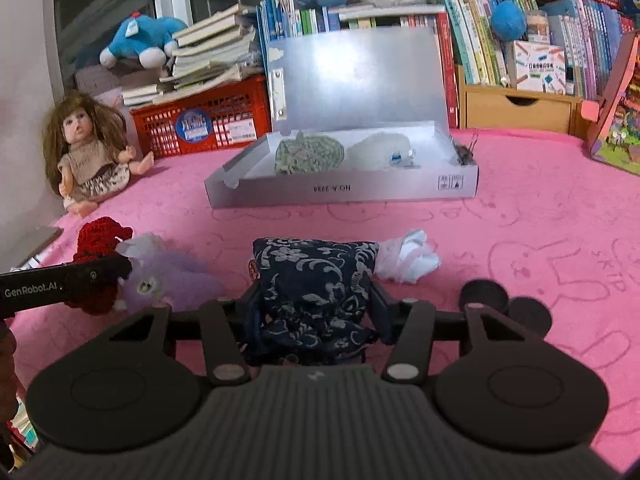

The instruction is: Organize objects

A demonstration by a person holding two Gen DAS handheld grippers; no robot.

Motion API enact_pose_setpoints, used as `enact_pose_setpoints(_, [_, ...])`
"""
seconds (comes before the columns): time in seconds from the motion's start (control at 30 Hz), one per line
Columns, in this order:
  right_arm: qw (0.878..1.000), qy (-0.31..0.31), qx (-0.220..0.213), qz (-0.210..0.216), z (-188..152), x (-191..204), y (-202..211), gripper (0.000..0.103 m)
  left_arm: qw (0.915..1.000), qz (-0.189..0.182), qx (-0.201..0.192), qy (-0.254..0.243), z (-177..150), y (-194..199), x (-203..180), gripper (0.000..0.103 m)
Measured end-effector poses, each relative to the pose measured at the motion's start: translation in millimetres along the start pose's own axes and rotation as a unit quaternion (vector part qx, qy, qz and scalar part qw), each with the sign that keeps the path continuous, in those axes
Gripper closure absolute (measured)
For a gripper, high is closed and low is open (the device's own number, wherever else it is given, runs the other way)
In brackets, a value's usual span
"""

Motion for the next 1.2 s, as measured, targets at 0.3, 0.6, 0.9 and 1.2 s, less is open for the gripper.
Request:
enact_pose_setpoints(0.3, [0.999, 0.019, -0.027, -0.008, 27.0, -5.8, 14.2, 0.047, 0.9996, 0.001, -0.008, -0.026, 17.7, 5.2, -14.0, 0.049])
enact_pose_setpoints(0.6, [0.999, 0.013, -0.027, -0.013, 31.3, -16.6, 16.5, 0.047, 0.9994, 0.007, 0.003, -0.034, 19.7, -0.4, -21.1, 0.049])
enact_pose_setpoints(0.9, [0.999, 0.006, -0.030, -0.014, 43.1, -24.8, 14.4, 0.047, 0.9986, 0.002, 0.007, -0.052, 35.2, -4.9, -36.5, 0.049])
enact_pose_setpoints(1.2, [0.999, 0.008, -0.030, -0.015, 57.1, -34.4, 7.7, 0.047, 0.9979, -0.012, 0.008, -0.064, 51.2, -16.3, -52.7, 0.049])
Point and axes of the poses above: each gripper's, at about its wrist camera, not at the fingertips, and y roughly against the way its jaws point, x to its left, z to its top, the point moved 7 cm from there along -y, roughly the way its jaws point
